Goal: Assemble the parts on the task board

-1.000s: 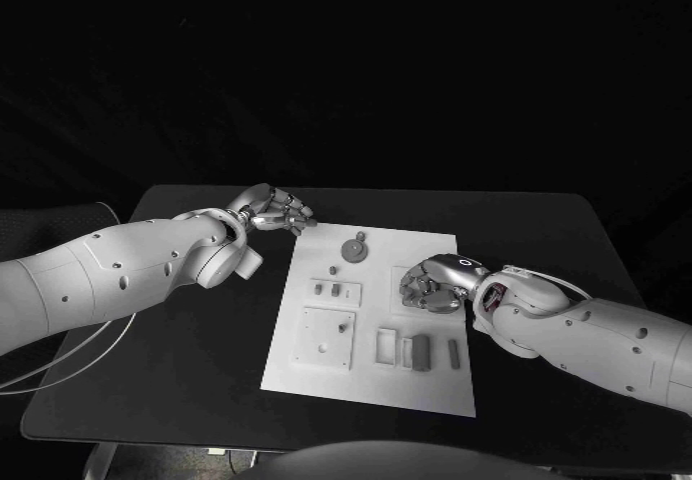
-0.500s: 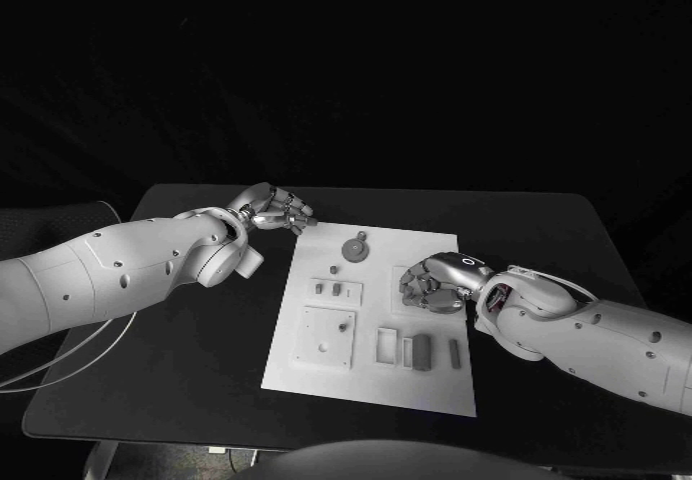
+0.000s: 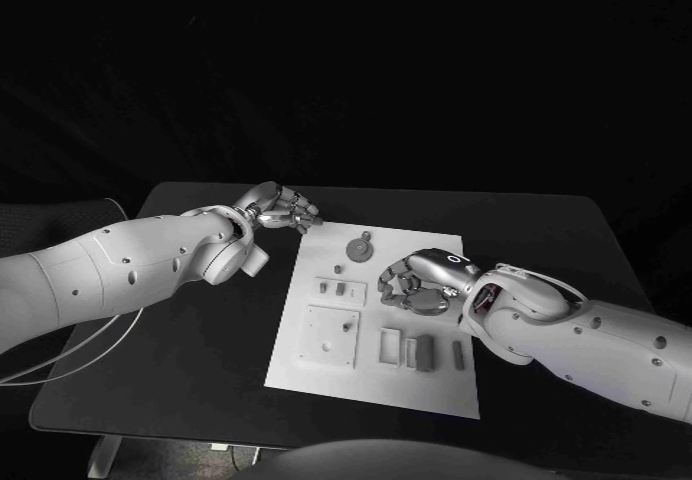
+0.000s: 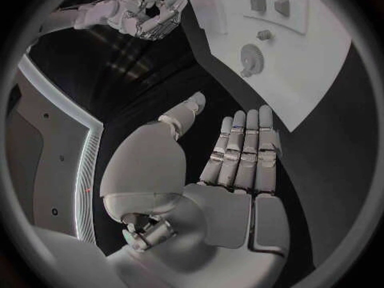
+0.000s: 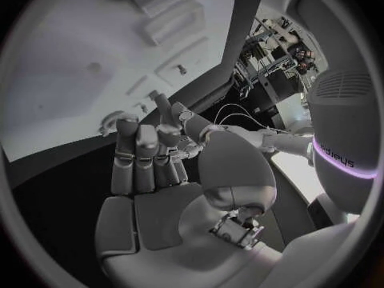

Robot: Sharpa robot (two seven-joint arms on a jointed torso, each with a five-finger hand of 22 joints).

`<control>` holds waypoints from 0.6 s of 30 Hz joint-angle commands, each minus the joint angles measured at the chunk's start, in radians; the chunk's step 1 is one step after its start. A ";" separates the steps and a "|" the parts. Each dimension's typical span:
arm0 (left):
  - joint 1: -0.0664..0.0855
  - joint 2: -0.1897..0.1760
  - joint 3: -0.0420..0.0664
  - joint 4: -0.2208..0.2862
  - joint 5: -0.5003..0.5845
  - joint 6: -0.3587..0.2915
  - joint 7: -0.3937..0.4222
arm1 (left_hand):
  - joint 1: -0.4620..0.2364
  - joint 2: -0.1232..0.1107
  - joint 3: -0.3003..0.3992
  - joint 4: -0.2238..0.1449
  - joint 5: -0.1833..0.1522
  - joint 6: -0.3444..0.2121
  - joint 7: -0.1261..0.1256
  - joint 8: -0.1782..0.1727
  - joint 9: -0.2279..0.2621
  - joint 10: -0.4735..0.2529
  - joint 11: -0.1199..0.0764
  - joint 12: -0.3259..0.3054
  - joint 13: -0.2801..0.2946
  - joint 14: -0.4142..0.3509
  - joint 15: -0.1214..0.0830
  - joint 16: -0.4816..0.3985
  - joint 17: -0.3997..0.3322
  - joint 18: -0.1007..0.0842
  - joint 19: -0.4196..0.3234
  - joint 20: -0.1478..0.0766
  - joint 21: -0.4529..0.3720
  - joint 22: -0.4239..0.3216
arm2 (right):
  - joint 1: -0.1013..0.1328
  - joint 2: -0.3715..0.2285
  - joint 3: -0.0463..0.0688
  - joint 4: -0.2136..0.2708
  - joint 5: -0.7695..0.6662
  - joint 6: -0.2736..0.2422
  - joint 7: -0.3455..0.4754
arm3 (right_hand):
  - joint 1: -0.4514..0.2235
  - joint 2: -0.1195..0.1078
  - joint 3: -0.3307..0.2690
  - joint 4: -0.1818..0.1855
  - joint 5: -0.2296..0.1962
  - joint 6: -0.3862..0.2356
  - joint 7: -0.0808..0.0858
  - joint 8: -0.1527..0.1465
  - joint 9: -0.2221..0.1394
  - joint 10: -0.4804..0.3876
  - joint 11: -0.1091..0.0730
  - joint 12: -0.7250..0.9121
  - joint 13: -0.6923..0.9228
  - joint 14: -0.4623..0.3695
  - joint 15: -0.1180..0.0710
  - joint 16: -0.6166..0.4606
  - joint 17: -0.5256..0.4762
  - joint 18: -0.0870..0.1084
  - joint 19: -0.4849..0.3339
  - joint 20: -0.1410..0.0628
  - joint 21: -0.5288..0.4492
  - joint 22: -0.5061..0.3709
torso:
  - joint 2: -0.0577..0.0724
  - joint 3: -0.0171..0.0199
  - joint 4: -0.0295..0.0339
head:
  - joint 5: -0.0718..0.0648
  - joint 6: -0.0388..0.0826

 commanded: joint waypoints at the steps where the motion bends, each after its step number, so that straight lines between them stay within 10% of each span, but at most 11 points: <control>1: 0.001 0.004 0.001 0.002 0.006 0.002 0.013 | -0.001 0.009 0.002 0.002 -0.002 0.003 0.004 0.004 -0.001 0.006 0.002 -0.006 -0.001 -0.001 0.002 -0.005 0.001 0.012 -0.004 -0.001 -0.005 0.002 | 0.000 0.027 0.000 0.014 -0.005 0.019 0.020 | 0.000 0.000 0.007 -0.002 0.003 0.046 0.030 0.012 0.011 0.004 -0.007 -0.006 -0.001 -0.001 -0.006 0.004 -0.001 0.015 0.000 -0.008 0.004 0.018 | 0.000 -0.0002 0.0014 | 0.017 -0.003; 12: 0.001 0.017 0.001 -0.001 0.006 -0.013 0.013 | -0.001 0.010 0.002 0.002 -0.002 0.003 0.004 0.004 -0.002 0.007 0.002 -0.007 -0.001 0.000 0.002 -0.005 0.002 0.012 -0.004 -0.001 -0.005 0.002 | -0.001 0.158 -0.003 -0.024 -0.009 0.055 0.033 | -0.001 0.002 0.009 -0.002 0.003 0.045 0.031 0.011 0.011 0.004 -0.006 -0.007 -0.002 -0.002 -0.006 0.003 -0.001 0.015 -0.001 -0.007 0.004 0.018 | 0.000 -0.0028 0.0039 | 0.058 -0.010; 18: 0.001 0.022 0.001 -0.003 0.006 -0.016 0.013 | 0.000 0.010 0.002 0.002 -0.002 0.003 0.004 0.004 -0.002 0.007 0.002 -0.007 -0.001 0.000 0.002 -0.005 0.002 0.012 -0.004 -0.001 -0.005 0.002 | -0.007 0.216 -0.030 -0.091 -0.009 0.065 0.040 | -0.003 0.004 0.010 -0.002 0.003 0.043 0.031 0.010 0.010 0.003 -0.006 -0.008 -0.002 -0.003 -0.007 0.003 -0.002 0.015 -0.002 -0.007 0.003 0.018 | 0.001 -0.0047 0.0075 | 0.083 -0.013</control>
